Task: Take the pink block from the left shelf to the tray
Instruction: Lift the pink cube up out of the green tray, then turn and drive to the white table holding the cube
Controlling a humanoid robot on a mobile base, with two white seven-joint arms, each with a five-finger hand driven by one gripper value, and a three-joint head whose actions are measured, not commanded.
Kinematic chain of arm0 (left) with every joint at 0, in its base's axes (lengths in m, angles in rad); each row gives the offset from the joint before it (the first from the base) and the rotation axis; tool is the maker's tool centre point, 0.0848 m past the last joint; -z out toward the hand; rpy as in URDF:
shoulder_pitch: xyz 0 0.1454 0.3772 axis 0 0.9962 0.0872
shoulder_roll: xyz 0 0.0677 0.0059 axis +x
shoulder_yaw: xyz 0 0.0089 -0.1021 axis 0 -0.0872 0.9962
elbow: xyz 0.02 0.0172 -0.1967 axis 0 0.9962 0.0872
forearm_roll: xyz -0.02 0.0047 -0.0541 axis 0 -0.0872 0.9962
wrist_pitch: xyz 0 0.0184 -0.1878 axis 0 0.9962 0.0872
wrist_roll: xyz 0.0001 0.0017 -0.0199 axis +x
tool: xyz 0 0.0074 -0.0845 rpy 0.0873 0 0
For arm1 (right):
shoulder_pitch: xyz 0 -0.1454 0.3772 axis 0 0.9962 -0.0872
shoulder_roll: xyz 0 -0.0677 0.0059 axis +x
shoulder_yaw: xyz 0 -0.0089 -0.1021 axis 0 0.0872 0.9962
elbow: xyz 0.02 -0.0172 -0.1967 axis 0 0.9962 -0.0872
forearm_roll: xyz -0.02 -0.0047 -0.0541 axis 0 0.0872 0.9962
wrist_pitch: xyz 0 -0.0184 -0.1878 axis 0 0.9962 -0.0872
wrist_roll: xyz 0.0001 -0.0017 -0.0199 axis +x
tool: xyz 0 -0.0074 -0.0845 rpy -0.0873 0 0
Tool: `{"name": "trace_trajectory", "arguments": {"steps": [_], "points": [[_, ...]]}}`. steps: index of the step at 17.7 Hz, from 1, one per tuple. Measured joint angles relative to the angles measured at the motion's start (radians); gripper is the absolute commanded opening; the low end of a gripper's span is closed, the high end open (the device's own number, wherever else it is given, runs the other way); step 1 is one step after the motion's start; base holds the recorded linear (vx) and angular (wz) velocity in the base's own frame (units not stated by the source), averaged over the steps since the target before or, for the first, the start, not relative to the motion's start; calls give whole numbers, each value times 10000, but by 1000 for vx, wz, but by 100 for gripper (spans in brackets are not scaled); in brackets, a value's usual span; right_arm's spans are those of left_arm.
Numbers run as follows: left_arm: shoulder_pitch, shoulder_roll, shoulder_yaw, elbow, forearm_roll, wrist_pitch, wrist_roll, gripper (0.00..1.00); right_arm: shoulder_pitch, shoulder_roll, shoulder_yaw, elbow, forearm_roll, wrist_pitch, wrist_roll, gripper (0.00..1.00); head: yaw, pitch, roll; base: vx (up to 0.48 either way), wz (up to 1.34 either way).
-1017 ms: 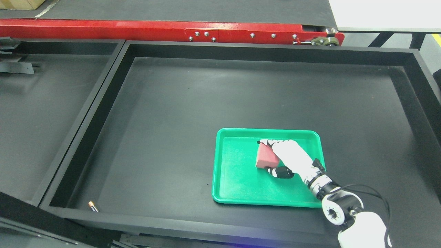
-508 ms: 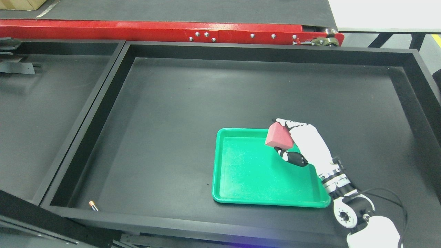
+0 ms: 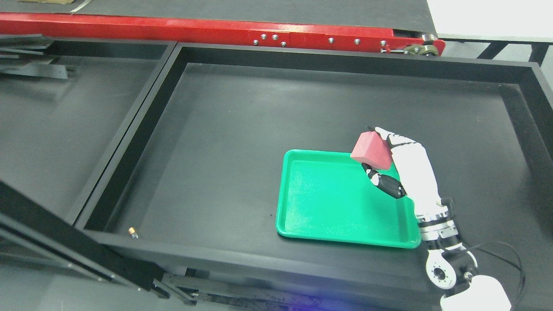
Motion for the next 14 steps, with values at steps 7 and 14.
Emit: {"name": "trace_trajectory", "arguments": {"steps": [7, 14], "points": [[0, 0, 0, 0, 0, 0, 0, 100, 478, -15, -117, -348, -268, -56, -990, 3, 0, 0, 0, -161, 331], [1, 0, 0, 0, 0, 0, 0, 100, 732, -12, -154, -565, -370, -74, -1072, 3, 0, 0, 0, -199, 719]]}}
